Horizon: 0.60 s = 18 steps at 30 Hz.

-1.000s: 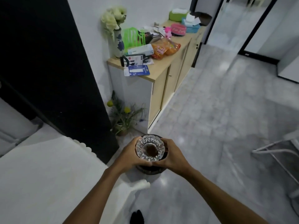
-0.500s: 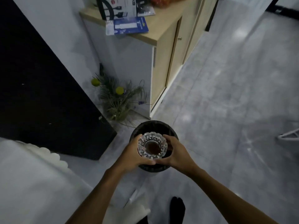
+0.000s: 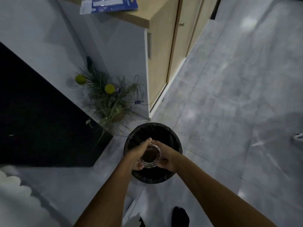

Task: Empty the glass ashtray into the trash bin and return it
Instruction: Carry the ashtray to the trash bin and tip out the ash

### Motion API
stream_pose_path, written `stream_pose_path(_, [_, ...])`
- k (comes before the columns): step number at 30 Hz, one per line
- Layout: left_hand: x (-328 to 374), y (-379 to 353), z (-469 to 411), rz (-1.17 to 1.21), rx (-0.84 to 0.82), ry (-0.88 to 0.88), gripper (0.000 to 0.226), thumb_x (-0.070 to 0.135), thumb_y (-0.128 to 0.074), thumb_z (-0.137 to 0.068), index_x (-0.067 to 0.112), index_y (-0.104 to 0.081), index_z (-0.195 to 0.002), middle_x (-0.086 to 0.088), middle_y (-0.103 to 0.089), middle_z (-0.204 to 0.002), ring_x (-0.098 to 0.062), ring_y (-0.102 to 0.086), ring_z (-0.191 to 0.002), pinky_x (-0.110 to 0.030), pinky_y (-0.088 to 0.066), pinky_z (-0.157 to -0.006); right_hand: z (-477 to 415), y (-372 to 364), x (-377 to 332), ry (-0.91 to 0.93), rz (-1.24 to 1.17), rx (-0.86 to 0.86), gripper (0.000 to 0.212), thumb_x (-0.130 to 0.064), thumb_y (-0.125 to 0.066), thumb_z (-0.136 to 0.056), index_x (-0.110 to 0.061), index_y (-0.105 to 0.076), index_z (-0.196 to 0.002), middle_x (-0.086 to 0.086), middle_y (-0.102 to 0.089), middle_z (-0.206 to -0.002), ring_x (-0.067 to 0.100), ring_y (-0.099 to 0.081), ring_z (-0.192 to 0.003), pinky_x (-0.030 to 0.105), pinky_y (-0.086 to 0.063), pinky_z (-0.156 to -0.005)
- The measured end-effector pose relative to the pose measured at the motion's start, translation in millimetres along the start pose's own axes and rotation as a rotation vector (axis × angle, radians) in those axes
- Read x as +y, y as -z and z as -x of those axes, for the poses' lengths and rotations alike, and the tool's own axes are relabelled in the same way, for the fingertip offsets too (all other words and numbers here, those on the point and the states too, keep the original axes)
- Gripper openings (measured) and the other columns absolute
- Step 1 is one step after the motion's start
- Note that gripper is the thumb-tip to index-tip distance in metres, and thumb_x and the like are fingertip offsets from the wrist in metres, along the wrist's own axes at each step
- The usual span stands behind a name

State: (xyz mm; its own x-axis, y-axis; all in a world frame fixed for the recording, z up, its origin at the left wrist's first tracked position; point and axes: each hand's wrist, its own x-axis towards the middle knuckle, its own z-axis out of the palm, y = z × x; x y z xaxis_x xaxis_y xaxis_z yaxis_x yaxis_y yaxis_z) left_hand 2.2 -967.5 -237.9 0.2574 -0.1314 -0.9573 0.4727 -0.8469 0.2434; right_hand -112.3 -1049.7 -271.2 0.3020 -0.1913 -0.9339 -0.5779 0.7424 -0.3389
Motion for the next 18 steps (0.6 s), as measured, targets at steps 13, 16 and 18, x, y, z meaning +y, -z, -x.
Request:
stream_pose_path(13, [27.5,10.7,-8.4,-0.141,-0.057,-0.024,0.085,0.084,-0.064,-0.081,0.013,-0.056,-0.127,-0.020,-0.067,-0.125,-0.033,-0.072,-0.100,-0.045,-0.063,-0.088,7.6,13.5,-27.4,0.052,0.137,0.076,0.066,-0.066,-0.064,-0.093,-0.013,-0.057,-0.131,0.010,-0.063,-0.121,0.025,-0.063,-0.104,0.032,-0.056,-0.077])
stream_pose_path(16, [22.3,8.8,-12.6,-0.142,-0.053,0.020,0.095,0.077,-0.066,-0.086,0.004,-0.054,-0.146,-0.025,-0.065,-0.132,-0.037,-0.071,-0.098,-0.049,-0.060,-0.100,2.9,3.8,-28.0,-0.012,0.109,0.021,0.064,-0.057,-0.068,-0.094,-0.010,-0.057,-0.136,0.010,-0.065,-0.110,0.024,-0.063,-0.092,0.033,-0.054,-0.070])
stream_pose_path(18, [23.6,14.9,-18.0,-0.148,-0.055,0.007,0.098,0.079,-0.067,-0.085,0.006,-0.054,-0.149,-0.025,-0.064,-0.139,-0.037,-0.073,-0.106,-0.047,-0.062,-0.095,-2.2,4.0,-25.7,0.030,0.143,0.027,0.064,-0.060,-0.066,-0.094,-0.011,-0.058,-0.135,0.009,-0.065,-0.110,0.023,-0.063,-0.095,0.034,-0.055,-0.075])
